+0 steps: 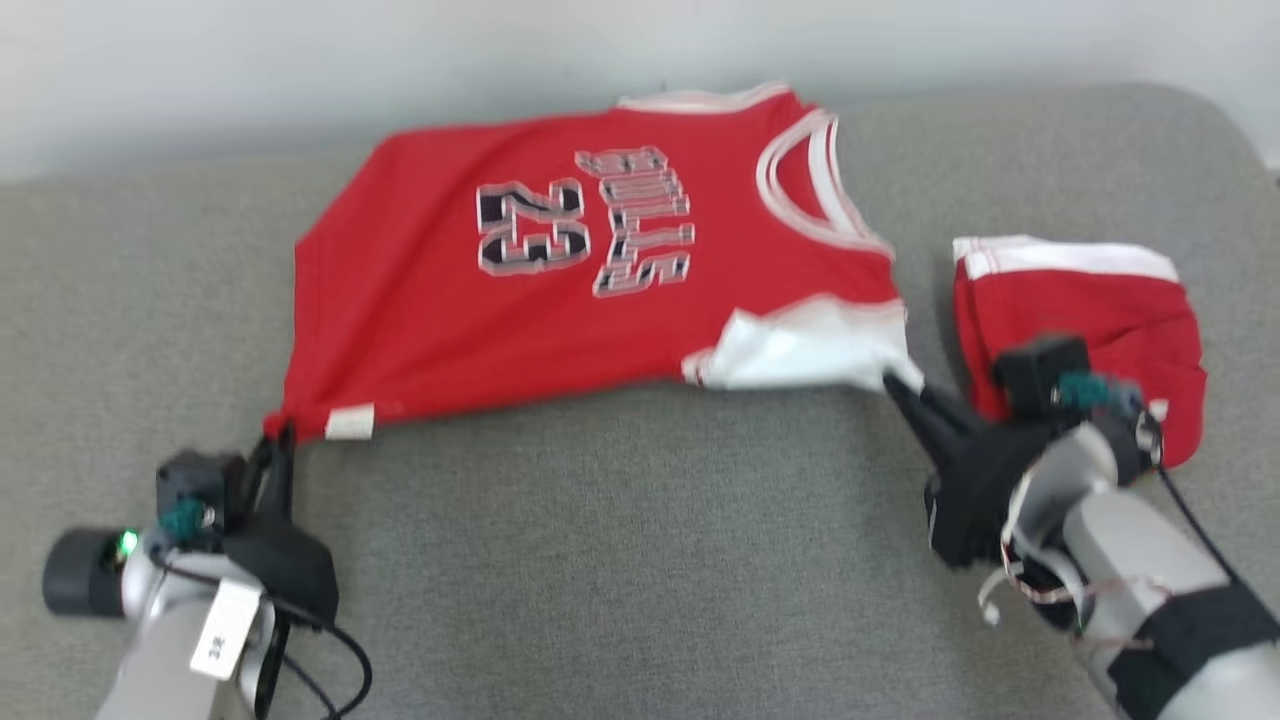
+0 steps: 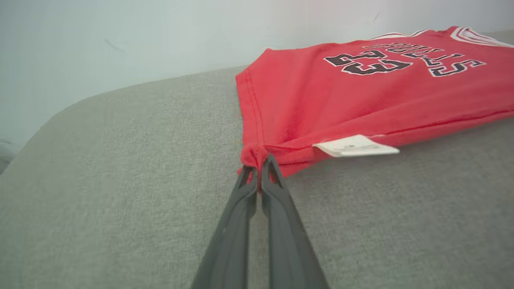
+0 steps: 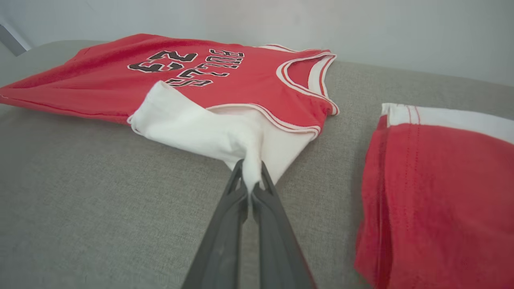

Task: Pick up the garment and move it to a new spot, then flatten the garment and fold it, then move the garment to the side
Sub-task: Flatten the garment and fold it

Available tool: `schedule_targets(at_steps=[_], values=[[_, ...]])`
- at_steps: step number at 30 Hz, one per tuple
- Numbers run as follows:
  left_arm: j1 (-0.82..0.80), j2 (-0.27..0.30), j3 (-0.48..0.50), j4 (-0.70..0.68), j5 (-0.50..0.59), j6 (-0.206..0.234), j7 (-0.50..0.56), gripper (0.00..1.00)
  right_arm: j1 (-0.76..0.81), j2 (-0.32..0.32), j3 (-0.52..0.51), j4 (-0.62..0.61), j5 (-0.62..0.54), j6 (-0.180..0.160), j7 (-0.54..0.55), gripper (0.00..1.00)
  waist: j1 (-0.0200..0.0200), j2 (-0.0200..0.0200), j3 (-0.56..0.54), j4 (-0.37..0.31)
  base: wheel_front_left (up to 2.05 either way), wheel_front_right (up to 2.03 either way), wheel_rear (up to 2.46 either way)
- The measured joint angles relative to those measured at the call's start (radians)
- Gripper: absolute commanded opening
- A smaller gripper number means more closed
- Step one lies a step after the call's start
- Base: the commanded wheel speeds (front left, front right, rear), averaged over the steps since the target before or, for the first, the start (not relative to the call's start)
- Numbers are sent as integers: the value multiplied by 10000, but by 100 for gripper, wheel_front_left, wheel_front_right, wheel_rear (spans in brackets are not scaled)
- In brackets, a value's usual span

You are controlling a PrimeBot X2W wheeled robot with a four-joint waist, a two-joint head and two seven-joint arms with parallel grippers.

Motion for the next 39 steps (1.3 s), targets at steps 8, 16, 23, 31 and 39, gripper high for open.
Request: schedule_targets(at_steps=[8,16,23,31,39], values=[[1136,-4,142,408,-343,-12,-15,0,1604,-453,451,-123,94,44,512,0,-1,-1,-1159,72,0,0,0],[2862,-261,192,211,-535,-2,-29,0,3132,-635,642,-732,174,-19,788,0,-2,-2,-2317,39,0,0,0],[3547,-297,245,-274,-610,15,-29,0,4292,-748,640,-1632,424,-253,966,0,-1,-1,-2971,-50,0,0,0],[3773,-318,504,-1064,-740,192,-29,0,4232,-803,288,-2577,525,-616,863,0,1,-2,-3098,-207,0,0,0],[3623,-280,965,-2318,-1043,443,-31,0,3427,-924,-318,-3452,268,-966,284,0,2,0,-3080,-129,0,0,0]])
